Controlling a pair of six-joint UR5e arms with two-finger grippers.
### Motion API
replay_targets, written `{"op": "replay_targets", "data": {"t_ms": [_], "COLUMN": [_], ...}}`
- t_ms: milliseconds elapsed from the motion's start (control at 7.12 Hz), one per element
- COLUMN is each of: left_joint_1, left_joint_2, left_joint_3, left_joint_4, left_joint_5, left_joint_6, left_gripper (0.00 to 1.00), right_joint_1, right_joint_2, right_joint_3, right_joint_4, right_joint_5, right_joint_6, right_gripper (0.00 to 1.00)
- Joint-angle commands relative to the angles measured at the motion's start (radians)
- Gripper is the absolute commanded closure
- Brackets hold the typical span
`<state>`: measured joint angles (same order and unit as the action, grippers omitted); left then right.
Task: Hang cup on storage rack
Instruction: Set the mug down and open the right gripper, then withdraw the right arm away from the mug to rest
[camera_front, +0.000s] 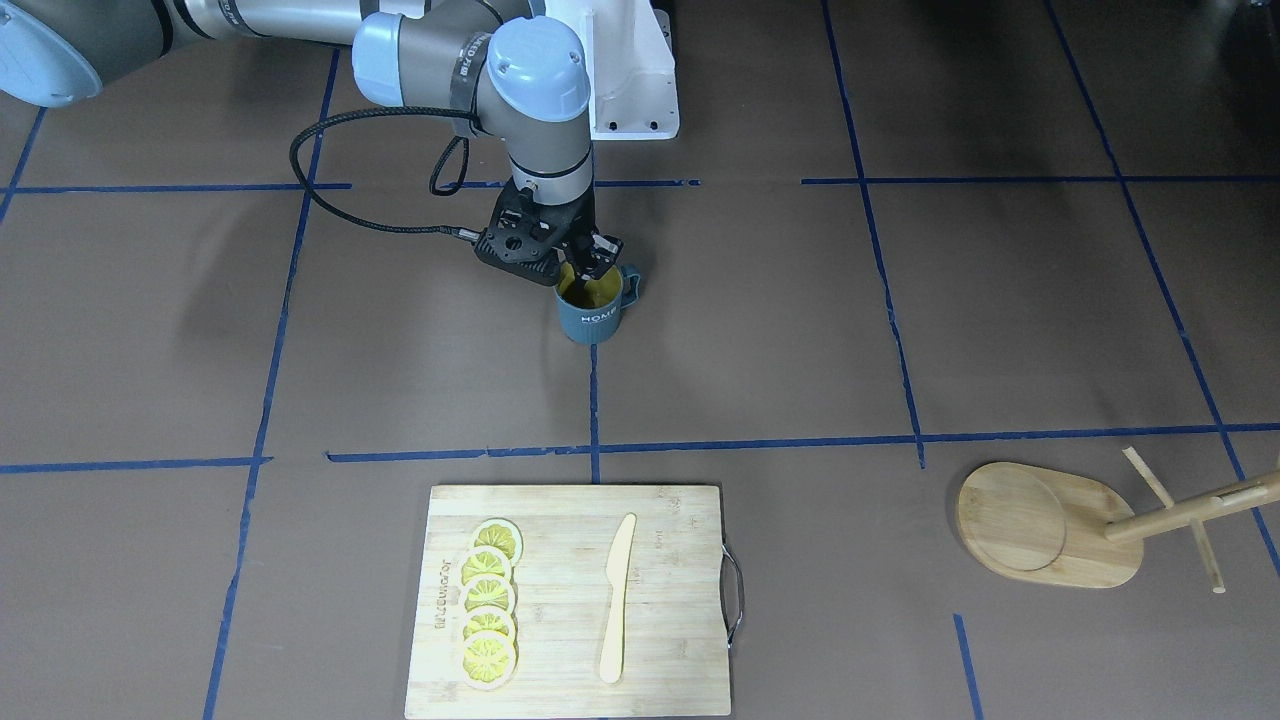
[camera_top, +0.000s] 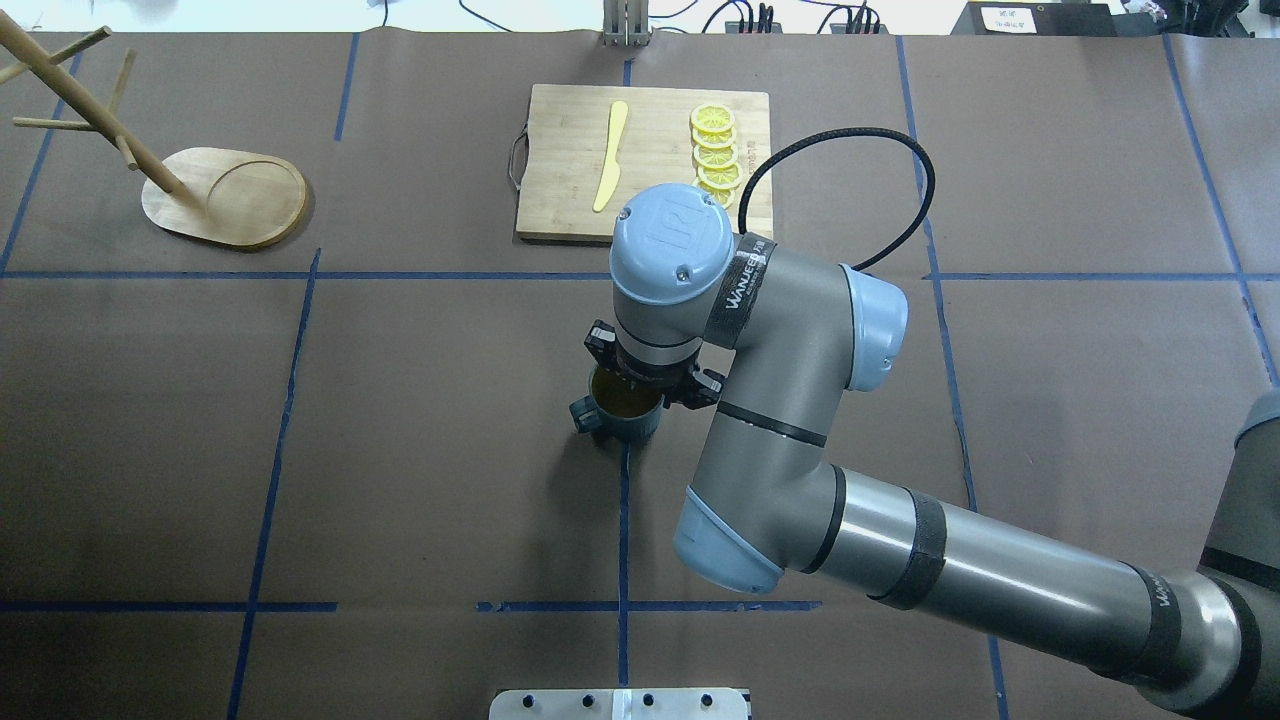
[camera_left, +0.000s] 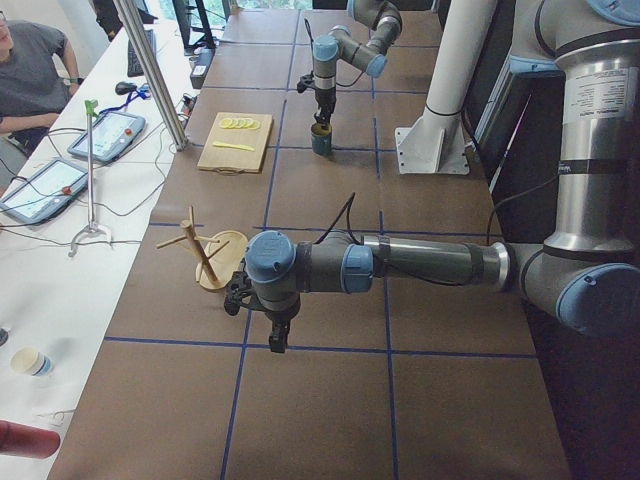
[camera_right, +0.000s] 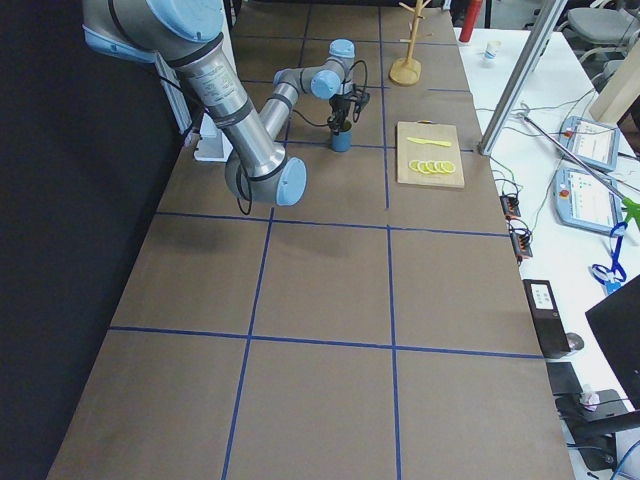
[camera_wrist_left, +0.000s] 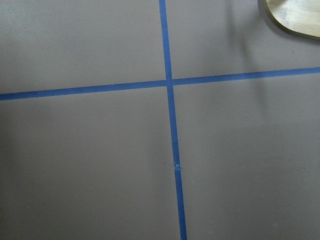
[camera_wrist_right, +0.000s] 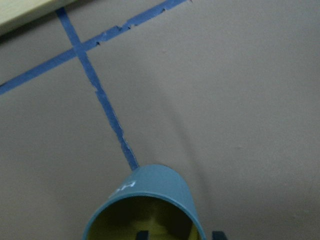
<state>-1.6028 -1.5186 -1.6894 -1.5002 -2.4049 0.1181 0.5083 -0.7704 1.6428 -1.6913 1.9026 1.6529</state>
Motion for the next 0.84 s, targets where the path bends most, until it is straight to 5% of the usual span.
{"op": "replay_targets", "data": {"t_ms": [0,421,702], "left_joint_1": [0.000,0.010,0.010], "left_joint_2": [-0.002,0.008,-0.006], "left_joint_3": [-0.010,-0.041,-0.029], "left_joint_4": [0.000,0.000,-0.070], "left_joint_5": [0.001,0.000,0.004], "left_joint_6": [0.000,-0.011,-0.008], "left_gripper": [0.00,0.00,0.00], "right_joint_1": [0.100,0.378,0.539], "right_joint_2": [-0.003,-0.088,-0.224], "right_joint_3": [0.104,0.160,0.155], "right_joint_4": [-0.042,-0.128,-0.128], "right_joint_5": [0.062,0.300,0.322], "right_joint_6": [-0.111,-0.500,-0.834], "right_gripper": [0.00,0.00,0.00]}}
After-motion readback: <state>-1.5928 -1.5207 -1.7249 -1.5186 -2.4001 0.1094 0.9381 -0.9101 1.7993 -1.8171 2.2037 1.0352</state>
